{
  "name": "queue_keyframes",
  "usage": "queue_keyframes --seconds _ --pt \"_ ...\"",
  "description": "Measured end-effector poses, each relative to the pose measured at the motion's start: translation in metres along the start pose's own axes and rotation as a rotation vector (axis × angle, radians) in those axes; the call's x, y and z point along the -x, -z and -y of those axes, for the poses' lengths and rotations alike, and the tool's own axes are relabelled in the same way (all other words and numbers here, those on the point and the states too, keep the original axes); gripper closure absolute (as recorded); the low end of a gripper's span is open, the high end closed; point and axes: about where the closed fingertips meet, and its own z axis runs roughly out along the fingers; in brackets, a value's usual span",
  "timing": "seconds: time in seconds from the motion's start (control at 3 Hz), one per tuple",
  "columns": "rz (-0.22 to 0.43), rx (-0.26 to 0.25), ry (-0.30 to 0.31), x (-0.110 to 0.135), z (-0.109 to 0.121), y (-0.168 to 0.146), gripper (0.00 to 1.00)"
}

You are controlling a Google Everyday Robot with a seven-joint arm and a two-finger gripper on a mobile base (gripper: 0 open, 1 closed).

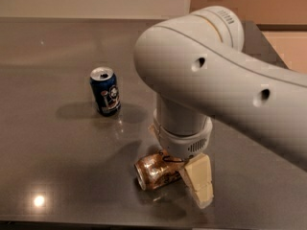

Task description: Place orange can upright

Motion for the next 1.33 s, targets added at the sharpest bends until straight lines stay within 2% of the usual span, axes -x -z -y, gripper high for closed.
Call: queue_keyframes --seconds 1.0,1.33 --pt "0.014 -0.047 -0.091 0.026 0.016 -0.012 0.0" --pt "0.024 -0.051 -0.113 0.031 0.022 -0.016 0.17"
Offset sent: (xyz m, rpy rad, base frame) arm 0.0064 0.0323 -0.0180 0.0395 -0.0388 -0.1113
